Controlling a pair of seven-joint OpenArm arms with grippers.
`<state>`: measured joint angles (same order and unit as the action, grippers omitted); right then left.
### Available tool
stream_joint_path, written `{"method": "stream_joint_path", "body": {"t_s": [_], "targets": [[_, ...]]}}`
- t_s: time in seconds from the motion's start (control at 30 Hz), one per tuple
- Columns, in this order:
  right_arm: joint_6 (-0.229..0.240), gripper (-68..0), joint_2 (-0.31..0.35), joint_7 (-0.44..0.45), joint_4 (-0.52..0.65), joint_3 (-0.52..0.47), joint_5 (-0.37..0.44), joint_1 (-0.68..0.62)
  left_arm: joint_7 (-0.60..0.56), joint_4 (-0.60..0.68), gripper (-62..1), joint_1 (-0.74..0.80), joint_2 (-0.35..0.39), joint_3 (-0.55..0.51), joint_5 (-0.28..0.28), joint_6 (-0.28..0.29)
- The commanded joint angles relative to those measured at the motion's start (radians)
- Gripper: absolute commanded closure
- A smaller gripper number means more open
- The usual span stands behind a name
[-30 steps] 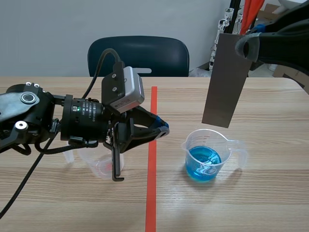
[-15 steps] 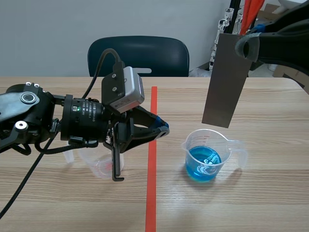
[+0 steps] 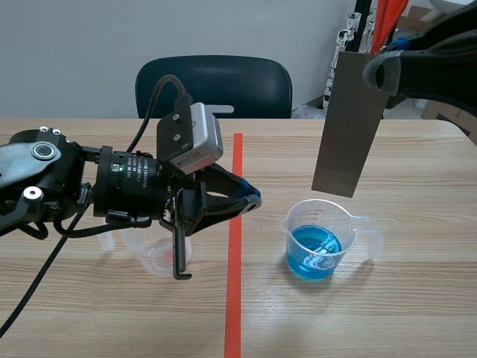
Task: Do the redox reaction experiment. move the plate over the blue solution
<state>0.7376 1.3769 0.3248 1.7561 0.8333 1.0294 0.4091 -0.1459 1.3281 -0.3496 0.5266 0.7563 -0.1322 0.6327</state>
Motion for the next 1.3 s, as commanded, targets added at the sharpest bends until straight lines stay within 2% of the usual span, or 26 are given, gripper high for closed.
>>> {"method": "stream_joint_path", "body": {"t_s": [0.0, 1.27], "targets": [[0.008, -0.6, 0.016, 0.014, 0.002, -0.003, 0.022, 0.011, -0.013, 0.014, -4.1, -0.014, -0.003, -0.003, -0.013, -0.002], [0.008, -0.6, 0.016, -0.001, 0.002, -0.003, 0.022, 0.012, -0.013, 0.014, -4.1, -0.014, -0.003, -0.003, -0.013, -0.009]]}}
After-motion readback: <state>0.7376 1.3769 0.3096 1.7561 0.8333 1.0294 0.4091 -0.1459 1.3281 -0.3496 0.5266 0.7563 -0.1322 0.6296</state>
